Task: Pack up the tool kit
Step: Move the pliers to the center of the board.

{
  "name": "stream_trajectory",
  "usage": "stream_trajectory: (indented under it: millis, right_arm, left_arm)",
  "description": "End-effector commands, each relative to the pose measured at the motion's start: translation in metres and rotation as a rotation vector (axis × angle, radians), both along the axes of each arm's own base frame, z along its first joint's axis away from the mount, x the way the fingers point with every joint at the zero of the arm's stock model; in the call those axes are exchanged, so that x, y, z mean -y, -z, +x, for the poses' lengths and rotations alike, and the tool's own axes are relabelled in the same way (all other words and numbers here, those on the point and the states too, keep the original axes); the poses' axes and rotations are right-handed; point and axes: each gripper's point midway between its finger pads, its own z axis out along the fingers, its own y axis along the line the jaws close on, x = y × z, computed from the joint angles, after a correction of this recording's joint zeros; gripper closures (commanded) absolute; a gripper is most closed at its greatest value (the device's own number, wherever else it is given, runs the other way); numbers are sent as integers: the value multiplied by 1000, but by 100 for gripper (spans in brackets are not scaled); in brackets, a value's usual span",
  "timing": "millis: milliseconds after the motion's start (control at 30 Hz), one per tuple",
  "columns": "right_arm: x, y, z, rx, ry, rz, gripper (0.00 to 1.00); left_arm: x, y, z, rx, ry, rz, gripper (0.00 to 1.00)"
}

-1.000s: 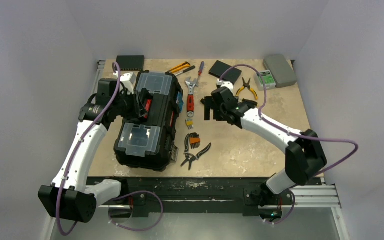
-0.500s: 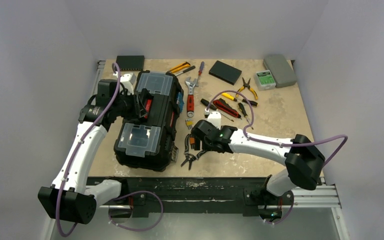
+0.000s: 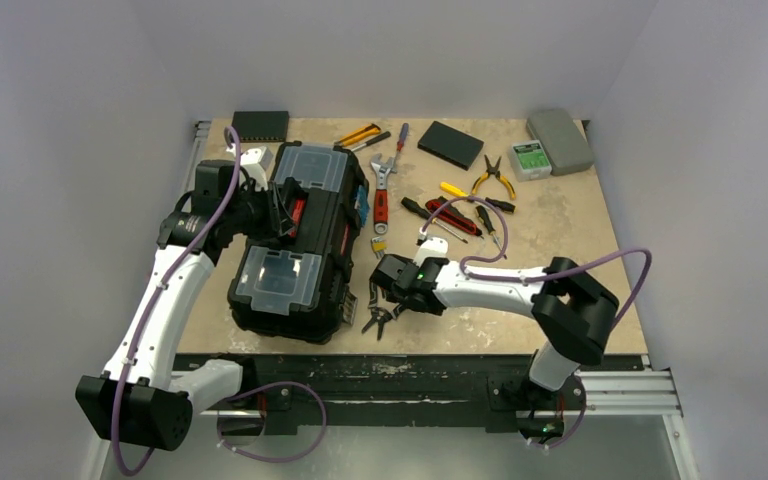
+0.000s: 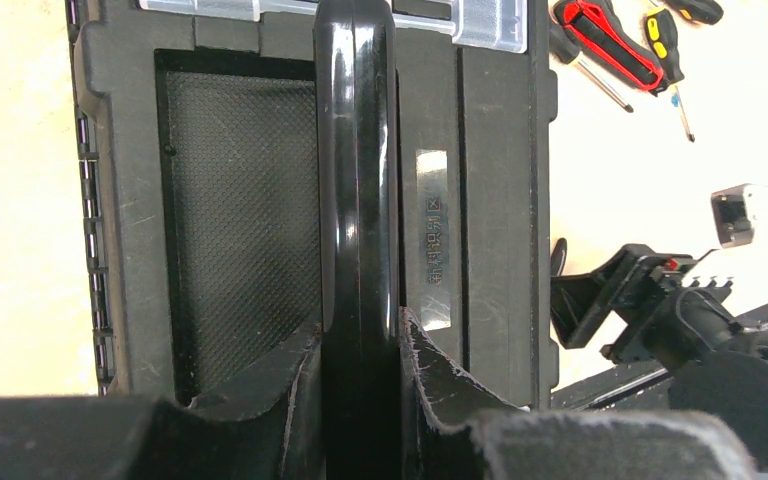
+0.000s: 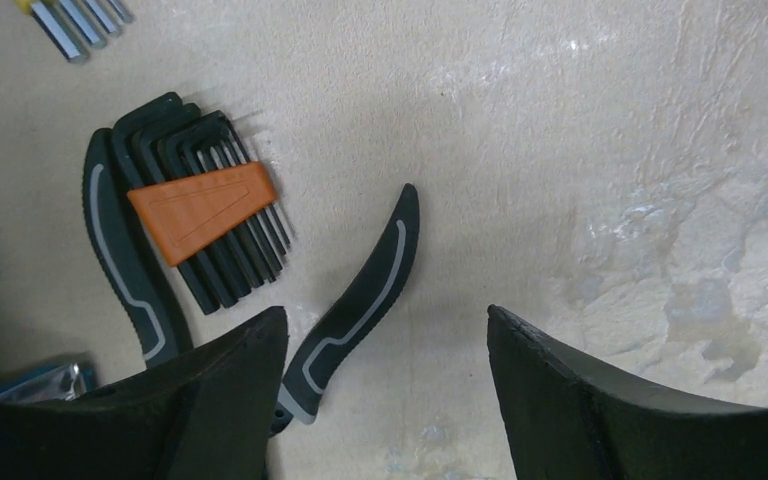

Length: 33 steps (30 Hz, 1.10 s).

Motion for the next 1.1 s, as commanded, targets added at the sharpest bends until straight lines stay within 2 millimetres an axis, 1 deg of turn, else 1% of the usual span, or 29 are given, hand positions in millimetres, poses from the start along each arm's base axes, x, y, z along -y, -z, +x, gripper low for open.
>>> stream_trajectory:
  millis: [0, 100, 167, 267, 400, 433, 567, 600, 667, 700, 733, 900, 1067]
  right_arm:
    - [-6, -1, 5, 18, 58, -22, 31]
    - [-13, 8, 2, -3, 54, -27, 35]
    - [-15, 11, 0, -8, 58, -26, 40]
    - [-14, 16, -1, -15, 68, -35, 50]
    - [-13, 22, -5, -34, 75, -38, 67]
    - [-12, 22, -4, -29, 68, -45, 74]
    - [-9, 17, 3, -10, 47, -88, 88]
    - [-8, 17, 7, -10, 43, -98, 92]
    - [-3, 18, 16, -21, 38, -105, 94]
    - [3, 19, 23, -32, 43, -105, 95]
    - [6, 21, 28, -47, 36, -95, 100]
    - [31, 17, 54, -36, 79, -152, 100]
    - [47, 19, 85, -34, 132, -174, 100]
  left_arm:
    - [12, 1, -17, 8, 121, -4, 100]
    - [12, 1, -18, 11, 119, -2, 100]
    - [12, 1, -18, 11, 120, -3, 100]
    - [12, 0, -19, 14, 119, -2, 100]
    - [11, -1, -19, 19, 119, -1, 100]
    - [11, 0, -19, 18, 119, 0, 100]
    - [11, 0, -19, 17, 119, -1, 100]
    - [12, 0, -19, 16, 120, -1, 100]
    - [12, 1, -20, 15, 120, -1, 100]
    - [12, 1, -19, 15, 120, -1, 100]
    - [12, 1, -19, 14, 120, -1, 100]
    - [12, 2, -19, 8, 119, 0, 100]
    - [11, 3, -19, 5, 118, 2, 100]
